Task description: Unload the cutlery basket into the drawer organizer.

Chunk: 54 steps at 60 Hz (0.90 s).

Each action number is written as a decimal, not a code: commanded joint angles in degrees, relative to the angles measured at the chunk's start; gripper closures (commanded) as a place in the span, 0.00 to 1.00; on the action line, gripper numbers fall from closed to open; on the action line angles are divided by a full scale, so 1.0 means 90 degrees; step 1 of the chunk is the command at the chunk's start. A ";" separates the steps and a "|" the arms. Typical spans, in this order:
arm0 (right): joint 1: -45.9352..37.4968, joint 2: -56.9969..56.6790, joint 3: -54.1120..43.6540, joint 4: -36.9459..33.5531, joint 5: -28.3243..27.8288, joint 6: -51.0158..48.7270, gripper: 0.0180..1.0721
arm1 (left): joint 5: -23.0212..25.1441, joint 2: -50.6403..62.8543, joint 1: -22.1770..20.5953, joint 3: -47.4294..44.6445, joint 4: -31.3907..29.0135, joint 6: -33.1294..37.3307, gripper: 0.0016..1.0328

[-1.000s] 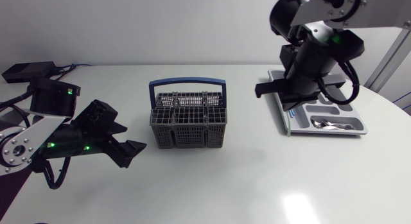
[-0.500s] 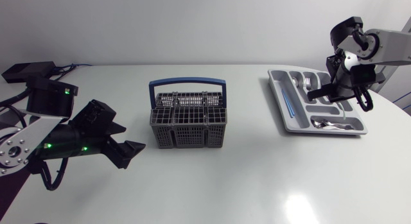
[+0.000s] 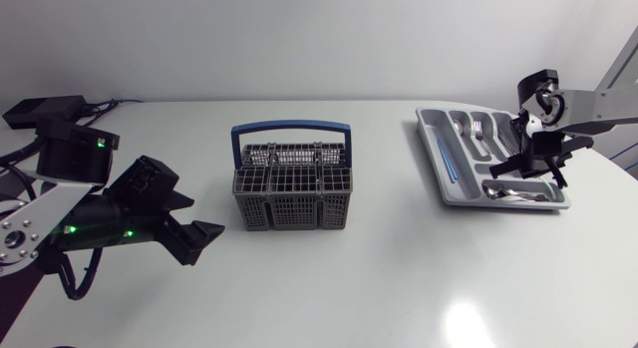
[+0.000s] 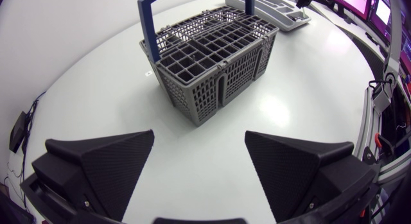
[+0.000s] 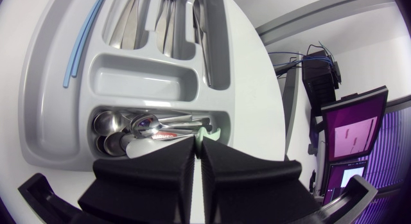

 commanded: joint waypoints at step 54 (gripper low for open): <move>0.0574 -0.3055 -0.0563 -0.1627 -0.5188 0.1043 0.04 | -0.0217 -0.0566 0.0205 0.0131 -0.0099 -0.0306 0.04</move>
